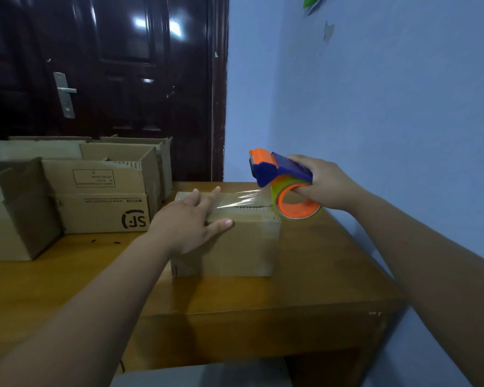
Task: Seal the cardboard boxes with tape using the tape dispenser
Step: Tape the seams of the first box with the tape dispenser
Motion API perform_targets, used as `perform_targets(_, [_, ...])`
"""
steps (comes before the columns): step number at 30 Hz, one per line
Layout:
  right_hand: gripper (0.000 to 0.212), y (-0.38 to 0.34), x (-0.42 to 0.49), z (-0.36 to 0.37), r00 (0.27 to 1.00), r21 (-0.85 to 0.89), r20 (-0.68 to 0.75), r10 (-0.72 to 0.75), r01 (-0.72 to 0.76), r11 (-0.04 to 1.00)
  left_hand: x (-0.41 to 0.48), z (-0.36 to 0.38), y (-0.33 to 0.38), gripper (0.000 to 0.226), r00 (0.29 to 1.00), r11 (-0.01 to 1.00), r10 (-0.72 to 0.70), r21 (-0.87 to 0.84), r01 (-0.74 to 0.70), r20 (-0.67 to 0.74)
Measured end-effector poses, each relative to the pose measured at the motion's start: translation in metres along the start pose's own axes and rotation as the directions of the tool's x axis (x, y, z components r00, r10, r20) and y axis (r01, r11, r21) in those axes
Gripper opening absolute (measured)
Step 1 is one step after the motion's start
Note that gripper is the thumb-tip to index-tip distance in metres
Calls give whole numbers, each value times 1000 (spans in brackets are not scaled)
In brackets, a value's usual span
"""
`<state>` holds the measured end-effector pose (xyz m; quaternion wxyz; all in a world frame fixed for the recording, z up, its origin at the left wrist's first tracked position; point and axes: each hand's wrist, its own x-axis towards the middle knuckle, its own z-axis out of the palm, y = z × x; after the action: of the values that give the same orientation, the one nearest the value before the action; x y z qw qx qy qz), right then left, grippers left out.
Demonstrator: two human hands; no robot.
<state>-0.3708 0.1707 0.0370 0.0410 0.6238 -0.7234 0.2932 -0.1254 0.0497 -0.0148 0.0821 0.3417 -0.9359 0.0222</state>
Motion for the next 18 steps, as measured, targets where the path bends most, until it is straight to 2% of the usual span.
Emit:
perform_targets(4, [55,5,1,-4,996,70,79,45,-51,996,2,1,-2,88,1000,1000,1,22,-1,16])
perform_targets(6, [73,12,1,-5,976,121,193,96,-121,985,4,1,-1,89,1000,999,4,33,-5,15])
perform_targets(8, [95,20,-2,-1,954,249,288,86,-161,955,5,1,-1,89,1000,999,3,49,-4,19])
perform_targets(9, [100,24,-3,2,951,310,301,69,-166,936,5,1,0,89,1000,998,1,55,-3,25])
perform_targets(11, [91,25,-8,6,963,381,265,41,-143,913,4,1,0,90,999,999,4,51,-5,32])
perform_targets(14, [74,21,-9,11,991,390,127,34,-82,917,2,0,-1,88,1000,999,7,46,-8,26])
perform_targets(18, [70,21,-6,9,992,337,124,26,-66,939,0,-1,-1,81,999,999,37,36,-38,23])
